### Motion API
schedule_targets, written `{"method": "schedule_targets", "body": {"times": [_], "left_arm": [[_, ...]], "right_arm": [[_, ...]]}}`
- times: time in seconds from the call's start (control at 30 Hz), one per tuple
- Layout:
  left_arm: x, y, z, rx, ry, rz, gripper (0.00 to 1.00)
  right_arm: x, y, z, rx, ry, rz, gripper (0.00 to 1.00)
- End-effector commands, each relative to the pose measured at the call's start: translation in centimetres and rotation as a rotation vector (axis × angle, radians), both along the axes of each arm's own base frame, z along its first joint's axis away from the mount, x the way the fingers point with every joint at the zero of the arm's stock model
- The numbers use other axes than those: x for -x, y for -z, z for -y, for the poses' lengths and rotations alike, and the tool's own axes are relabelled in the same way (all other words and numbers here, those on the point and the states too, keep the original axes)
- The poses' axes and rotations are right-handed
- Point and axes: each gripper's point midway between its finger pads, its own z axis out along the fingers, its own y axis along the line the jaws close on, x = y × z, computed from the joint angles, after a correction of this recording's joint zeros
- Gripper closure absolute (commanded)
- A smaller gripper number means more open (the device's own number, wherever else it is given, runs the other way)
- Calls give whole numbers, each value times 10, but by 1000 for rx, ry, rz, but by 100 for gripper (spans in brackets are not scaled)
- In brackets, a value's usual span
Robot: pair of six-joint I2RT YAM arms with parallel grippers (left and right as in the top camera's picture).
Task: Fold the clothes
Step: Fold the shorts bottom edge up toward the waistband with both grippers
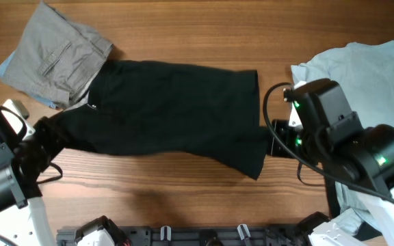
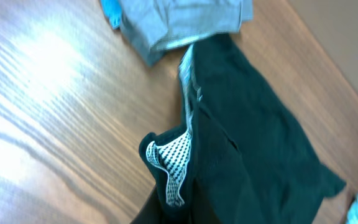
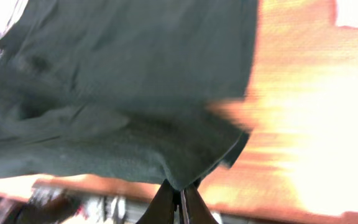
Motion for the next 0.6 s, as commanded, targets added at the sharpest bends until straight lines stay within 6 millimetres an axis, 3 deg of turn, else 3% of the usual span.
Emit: {"method": "schedule_targets", "body": {"times": [0.0,0.23,0.37,0.57], "left_arm": [[-22,-7,-10,-42,2,36,96],[-90,4,8,-60,142,93,96],[-131,24,18,-59,201,101,96],[-173,63,7,-36,132,81,96]], "right_arm": [[-35,3,18,118,113,66,96],[-83,43,18,169,149,-21,96],[-107,72,17,201,127,-75,96],[-150,107,13,205,137,-76,96]]}}
